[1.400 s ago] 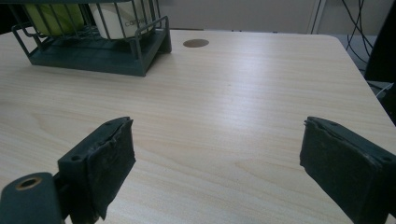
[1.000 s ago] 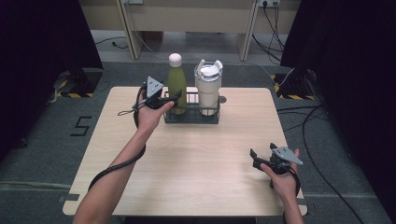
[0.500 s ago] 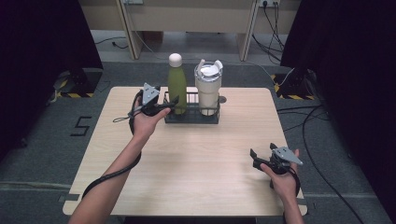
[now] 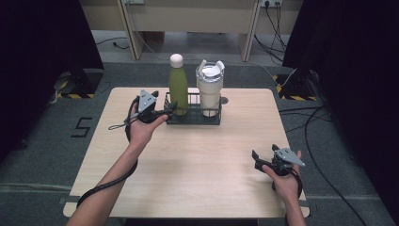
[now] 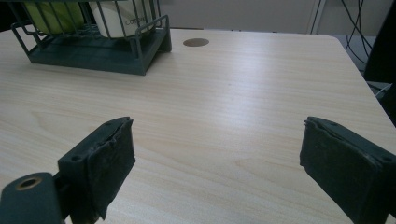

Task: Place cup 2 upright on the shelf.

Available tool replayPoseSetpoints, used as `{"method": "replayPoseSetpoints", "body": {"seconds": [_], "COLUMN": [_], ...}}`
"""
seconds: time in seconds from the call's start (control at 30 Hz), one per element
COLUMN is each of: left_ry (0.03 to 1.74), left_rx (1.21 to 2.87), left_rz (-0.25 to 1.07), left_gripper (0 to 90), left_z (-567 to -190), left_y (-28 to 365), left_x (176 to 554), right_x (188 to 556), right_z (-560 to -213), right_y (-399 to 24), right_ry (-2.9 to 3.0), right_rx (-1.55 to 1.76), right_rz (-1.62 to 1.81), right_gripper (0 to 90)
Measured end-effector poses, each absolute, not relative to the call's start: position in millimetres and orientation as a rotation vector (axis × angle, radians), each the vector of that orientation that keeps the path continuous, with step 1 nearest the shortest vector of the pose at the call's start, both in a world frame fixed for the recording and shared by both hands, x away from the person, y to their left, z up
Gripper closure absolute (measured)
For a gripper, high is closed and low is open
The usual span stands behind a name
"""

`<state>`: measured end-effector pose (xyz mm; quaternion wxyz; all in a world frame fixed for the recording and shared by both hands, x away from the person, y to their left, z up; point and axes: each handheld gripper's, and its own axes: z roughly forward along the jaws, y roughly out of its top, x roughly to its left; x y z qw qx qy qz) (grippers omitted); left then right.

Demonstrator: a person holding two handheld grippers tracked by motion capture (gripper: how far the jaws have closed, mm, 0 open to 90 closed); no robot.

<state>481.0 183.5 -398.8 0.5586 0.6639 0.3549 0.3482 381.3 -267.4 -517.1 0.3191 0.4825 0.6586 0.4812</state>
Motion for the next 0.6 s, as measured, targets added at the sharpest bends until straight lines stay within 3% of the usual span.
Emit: {"method": "replayPoseSetpoints", "body": {"seconds": [0.6], "left_ry": [0.85], "left_rx": [1.553], "left_rz": [0.791], "left_gripper": [14.3], "left_z": [-410], "left_y": [202], "left_x": [454], "right_x": [381], "right_z": [-517], "right_y": [-267], "right_ry": [1.732], "right_rx": [1.27], "right_rz": [1.265], "right_gripper": [10.2]}}
